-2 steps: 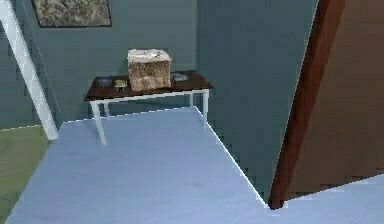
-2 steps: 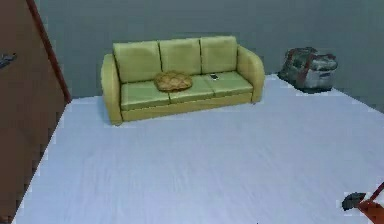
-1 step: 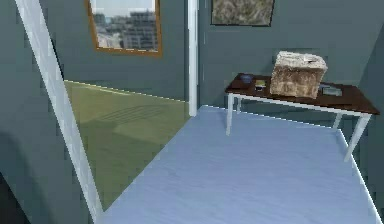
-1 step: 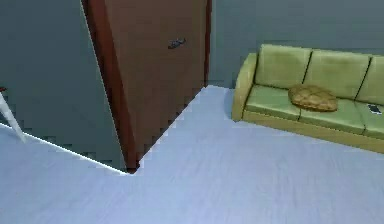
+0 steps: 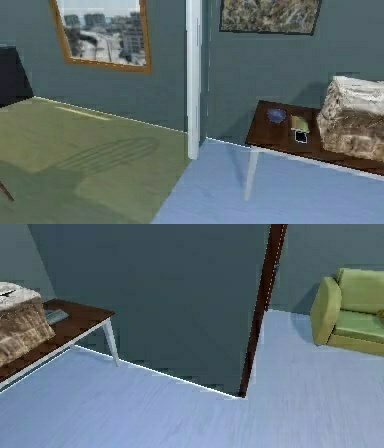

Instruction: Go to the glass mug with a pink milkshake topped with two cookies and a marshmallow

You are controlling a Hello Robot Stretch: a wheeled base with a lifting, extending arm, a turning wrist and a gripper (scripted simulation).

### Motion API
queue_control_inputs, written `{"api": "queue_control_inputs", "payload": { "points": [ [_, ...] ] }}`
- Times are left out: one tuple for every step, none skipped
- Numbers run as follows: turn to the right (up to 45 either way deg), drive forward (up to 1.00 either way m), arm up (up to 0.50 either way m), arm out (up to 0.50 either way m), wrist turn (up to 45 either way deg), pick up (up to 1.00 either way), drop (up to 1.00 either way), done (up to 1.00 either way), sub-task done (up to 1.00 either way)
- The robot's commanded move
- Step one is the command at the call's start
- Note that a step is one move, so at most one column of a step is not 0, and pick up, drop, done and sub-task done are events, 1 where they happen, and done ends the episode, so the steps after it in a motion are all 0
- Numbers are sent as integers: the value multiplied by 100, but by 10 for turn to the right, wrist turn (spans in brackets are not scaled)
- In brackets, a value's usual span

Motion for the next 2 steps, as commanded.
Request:
{"api": "queue_control_inputs", "payload": {
  "points": [
    [-90, 0, 0, 0, 0, 0, 0, 0, 0],
    [0, 10, 0, 0, 0, 0, 0, 0, 0]
  ]
}}
